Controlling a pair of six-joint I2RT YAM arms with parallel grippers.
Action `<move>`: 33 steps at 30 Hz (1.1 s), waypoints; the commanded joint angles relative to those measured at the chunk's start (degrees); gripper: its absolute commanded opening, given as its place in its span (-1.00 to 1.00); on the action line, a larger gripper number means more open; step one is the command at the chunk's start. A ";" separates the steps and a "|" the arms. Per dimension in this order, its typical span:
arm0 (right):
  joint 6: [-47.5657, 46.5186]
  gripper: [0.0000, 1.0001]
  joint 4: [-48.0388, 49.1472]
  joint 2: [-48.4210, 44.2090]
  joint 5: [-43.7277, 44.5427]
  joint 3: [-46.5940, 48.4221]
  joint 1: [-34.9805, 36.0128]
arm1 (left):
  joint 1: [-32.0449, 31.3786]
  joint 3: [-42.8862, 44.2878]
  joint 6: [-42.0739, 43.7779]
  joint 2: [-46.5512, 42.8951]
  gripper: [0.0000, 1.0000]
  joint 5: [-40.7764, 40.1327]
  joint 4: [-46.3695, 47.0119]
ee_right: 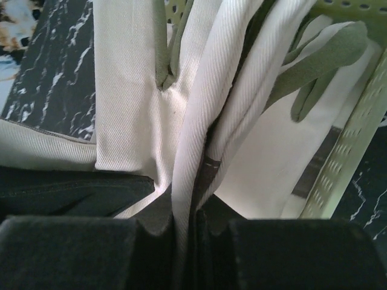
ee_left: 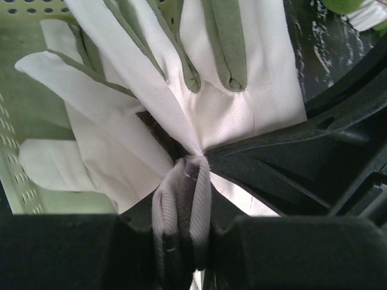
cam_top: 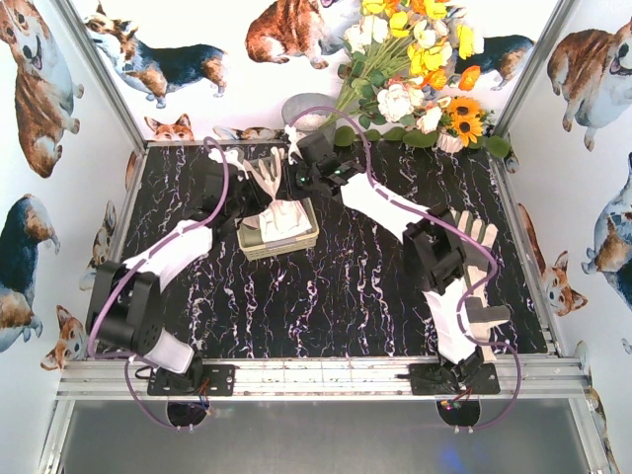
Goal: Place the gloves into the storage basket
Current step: Place the glove in the bin.
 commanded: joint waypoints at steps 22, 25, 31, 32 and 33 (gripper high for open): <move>-8.60 -1.00 -1.65 19.62 7.35 23.17 -1.18 | 3.37 7.75 1.28 18.59 -1.00 -3.57 6.93; -8.47 -1.00 -0.51 19.72 7.18 23.17 -1.18 | 3.36 6.97 1.59 17.51 -1.00 -5.03 7.13; -7.59 -1.00 0.87 21.40 6.80 24.06 -1.18 | 3.39 8.82 3.14 19.08 -0.94 -5.94 3.10; -7.82 -1.00 0.83 21.72 6.76 24.19 -1.18 | 3.37 9.14 3.22 19.17 -0.85 -5.80 2.82; -8.14 -1.00 0.74 22.07 6.72 24.30 -1.18 | 3.45 9.47 3.24 19.02 -0.67 -5.85 2.55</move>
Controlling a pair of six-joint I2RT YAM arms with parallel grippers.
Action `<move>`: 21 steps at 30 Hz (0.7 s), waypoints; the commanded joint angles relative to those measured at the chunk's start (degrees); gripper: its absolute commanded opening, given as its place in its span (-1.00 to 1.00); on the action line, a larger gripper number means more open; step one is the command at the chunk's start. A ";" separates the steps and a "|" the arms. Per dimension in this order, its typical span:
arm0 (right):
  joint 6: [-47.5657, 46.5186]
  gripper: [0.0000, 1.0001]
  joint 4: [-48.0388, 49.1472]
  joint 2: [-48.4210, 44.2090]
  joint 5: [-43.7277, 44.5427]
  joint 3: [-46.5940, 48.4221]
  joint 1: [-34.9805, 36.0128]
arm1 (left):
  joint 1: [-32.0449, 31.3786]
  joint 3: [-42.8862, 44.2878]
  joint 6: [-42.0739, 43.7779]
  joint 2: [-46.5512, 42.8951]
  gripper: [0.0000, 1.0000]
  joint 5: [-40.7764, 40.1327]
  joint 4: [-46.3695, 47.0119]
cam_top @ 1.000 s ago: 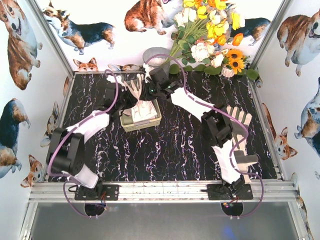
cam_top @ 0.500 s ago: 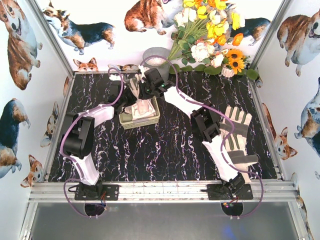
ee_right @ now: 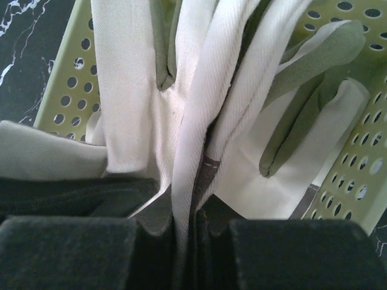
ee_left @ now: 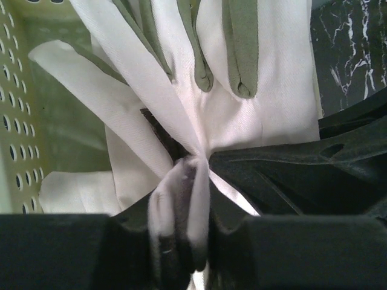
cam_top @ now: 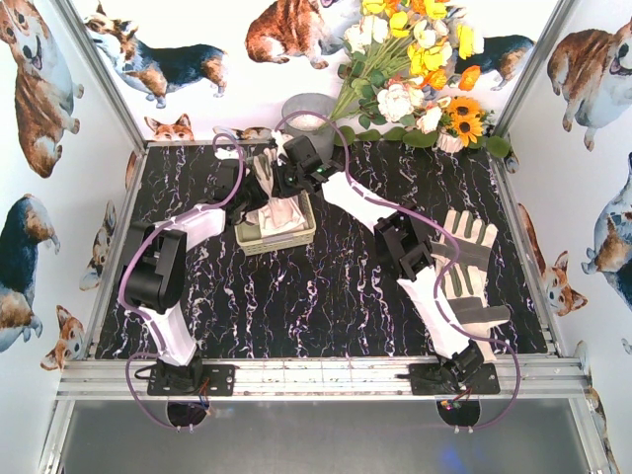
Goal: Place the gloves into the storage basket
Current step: Place the glove in the bin.
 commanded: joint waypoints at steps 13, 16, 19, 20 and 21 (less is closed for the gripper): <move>-2.36 -1.00 3.20 4.64 2.51 3.90 -1.14 | 1.57 6.34 7.38 -9.32 0.16 -7.47 -12.99; -0.78 -1.00 3.71 4.74 1.44 3.92 -1.29 | 2.43 6.25 7.31 -10.95 0.18 -6.77 -15.13; 0.48 -1.00 3.56 4.60 0.88 3.62 -1.40 | 3.85 6.53 6.60 -10.14 0.13 -4.29 -16.67; 0.62 -1.00 3.57 4.58 0.87 3.49 -1.40 | 4.44 7.11 6.55 -8.98 0.11 -3.14 -16.95; 0.74 -1.00 3.47 4.55 0.79 3.40 -1.40 | 4.77 8.02 6.90 -7.59 0.09 -2.07 -17.55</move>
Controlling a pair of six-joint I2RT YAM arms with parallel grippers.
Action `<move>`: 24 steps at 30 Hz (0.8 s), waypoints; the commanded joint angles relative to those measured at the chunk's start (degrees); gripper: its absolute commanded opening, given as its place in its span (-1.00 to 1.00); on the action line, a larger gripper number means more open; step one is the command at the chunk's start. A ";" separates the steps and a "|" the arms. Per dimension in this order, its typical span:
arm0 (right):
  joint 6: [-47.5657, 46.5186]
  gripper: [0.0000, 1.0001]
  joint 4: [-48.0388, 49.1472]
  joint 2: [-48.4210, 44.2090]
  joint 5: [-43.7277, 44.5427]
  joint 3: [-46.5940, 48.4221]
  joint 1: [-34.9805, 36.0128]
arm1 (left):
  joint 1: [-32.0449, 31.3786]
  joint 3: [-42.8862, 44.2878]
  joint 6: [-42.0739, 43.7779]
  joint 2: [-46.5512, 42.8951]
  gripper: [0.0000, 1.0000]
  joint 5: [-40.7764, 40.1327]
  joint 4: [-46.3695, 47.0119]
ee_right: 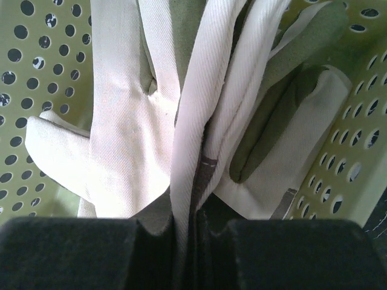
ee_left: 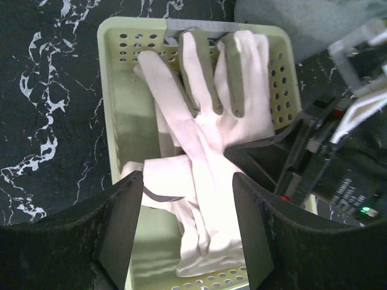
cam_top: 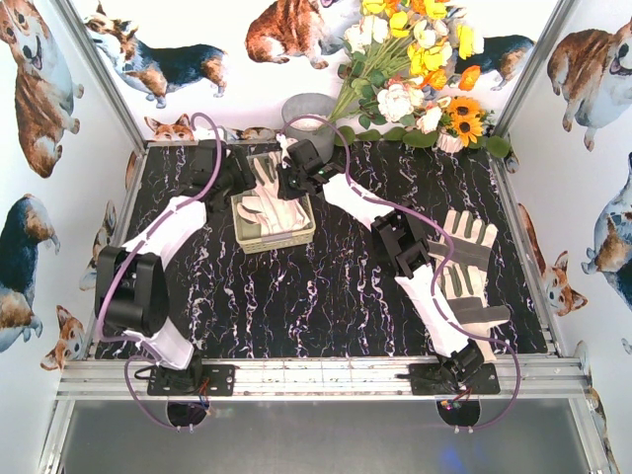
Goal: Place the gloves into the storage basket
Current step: Place the glove in the bin.
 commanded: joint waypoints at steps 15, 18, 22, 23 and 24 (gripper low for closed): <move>2.81 -1.00 2.36 0.67 -0.05 1.99 -0.33 | 4.71 23.78 11.13 24.10 -0.16 11.65 -21.59; 3.88 -1.00 2.40 0.52 -0.67 2.06 -0.46 | 5.03 25.67 11.00 26.62 -0.16 13.73 -21.10; 6.98 -1.00 3.02 -0.64 -1.30 1.88 -0.87 | 5.41 28.85 10.87 28.71 -0.15 16.02 -23.69; 7.58 -1.00 3.36 -1.00 -1.26 1.68 -1.00 | 5.42 29.62 11.28 29.04 -0.14 16.41 -25.04; 8.17 -1.00 3.77 -1.30 -1.32 1.53 -1.08 | 5.42 30.71 12.00 29.40 -0.14 16.74 -26.69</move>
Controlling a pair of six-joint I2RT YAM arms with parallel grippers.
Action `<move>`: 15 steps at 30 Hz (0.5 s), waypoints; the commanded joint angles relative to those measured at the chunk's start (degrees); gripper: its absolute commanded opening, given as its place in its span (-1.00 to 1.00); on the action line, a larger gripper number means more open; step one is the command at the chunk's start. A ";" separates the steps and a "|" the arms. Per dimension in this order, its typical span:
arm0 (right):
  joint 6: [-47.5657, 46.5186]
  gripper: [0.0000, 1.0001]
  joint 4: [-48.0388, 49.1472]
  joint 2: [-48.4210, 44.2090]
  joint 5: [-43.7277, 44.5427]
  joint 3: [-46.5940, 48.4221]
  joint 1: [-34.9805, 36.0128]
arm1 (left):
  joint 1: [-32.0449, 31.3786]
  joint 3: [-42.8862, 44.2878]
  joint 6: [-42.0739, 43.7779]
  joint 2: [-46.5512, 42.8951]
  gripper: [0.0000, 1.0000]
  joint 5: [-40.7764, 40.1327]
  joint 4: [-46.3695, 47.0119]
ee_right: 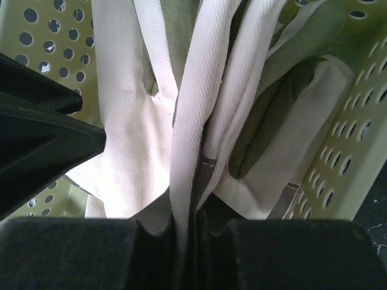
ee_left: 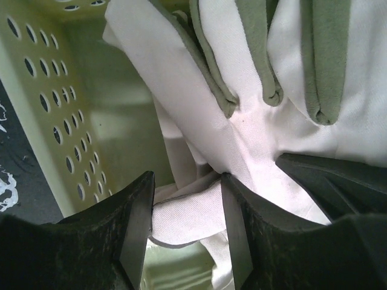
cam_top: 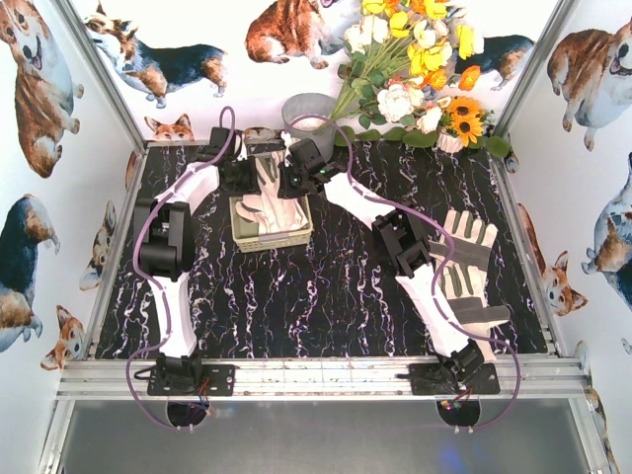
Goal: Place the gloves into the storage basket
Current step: Place the glove in the bin.
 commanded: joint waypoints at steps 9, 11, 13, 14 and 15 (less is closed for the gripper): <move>4.74 -1.00 5.02 -1.48 -1.84 1.54 -1.14 | 1.15 11.90 14.12 5.26 -0.11 1.00 -18.60; 4.79 -1.00 4.90 -1.47 -1.98 1.53 -1.15 | 1.19 12.09 15.50 5.66 -0.10 1.37 -20.16; 4.66 -1.00 4.76 -1.46 -2.11 1.54 -1.15 | 1.25 12.22 16.47 6.24 -0.09 2.88 -21.52; 4.59 -1.00 4.73 -1.46 -2.18 1.55 -1.15 | 1.18 12.07 16.64 6.39 -0.10 3.30 -21.72; 4.52 -1.00 4.67 -1.48 -2.20 1.50 -1.15 | 1.18 11.94 16.58 6.37 -0.12 3.37 -21.63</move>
